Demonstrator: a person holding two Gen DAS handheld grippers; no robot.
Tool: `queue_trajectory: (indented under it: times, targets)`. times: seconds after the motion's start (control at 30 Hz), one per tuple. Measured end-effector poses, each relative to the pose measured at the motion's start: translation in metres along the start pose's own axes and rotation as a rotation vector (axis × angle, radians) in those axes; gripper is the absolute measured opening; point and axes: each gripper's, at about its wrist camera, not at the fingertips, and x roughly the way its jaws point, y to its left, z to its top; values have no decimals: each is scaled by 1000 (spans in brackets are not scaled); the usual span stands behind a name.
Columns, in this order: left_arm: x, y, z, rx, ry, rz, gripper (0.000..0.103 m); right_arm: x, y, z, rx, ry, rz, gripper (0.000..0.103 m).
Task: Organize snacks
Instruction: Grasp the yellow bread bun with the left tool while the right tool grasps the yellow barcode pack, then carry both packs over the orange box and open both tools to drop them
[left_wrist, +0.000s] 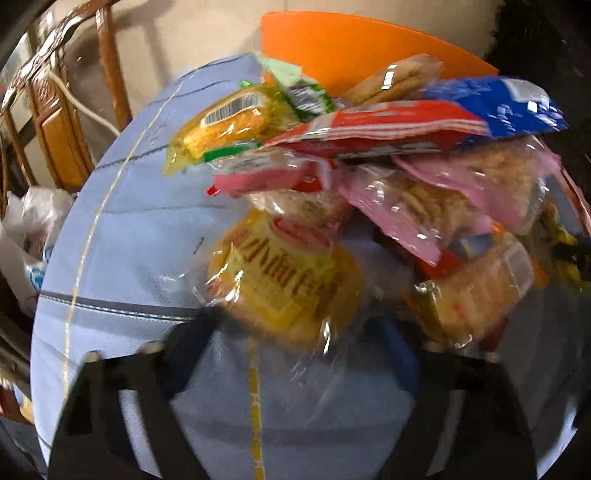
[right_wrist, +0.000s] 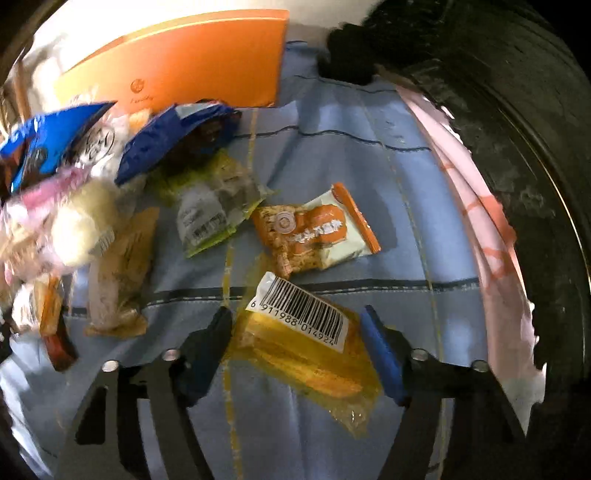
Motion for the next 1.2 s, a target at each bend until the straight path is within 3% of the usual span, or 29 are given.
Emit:
queue_trajectory:
  times: [0.07,0.27,0.5,0.73,1.0,1.2]
  targets:
    - [-2,-4,-1,25,14,-20,56,-3,0,-2,-20,-1,19,57]
    - [-19,12,-3,-29,11,-189,53,-19,-12,-12,63,-7,102,49]
    - [-63,26,19,-35,-91,-250,53,-63,-13,-15,109,-82,136,48]
    - [-116,38,48,-27,-196,-291,53,-126,-15,0,169,-211,207,48]
    - [-156,22,104,26,-289,-335,53,-181,2,64,114,-360,224,48]
    - [-147,-3,191,29,-331,-324,53,-192,-2,162,53,-440,253,48]
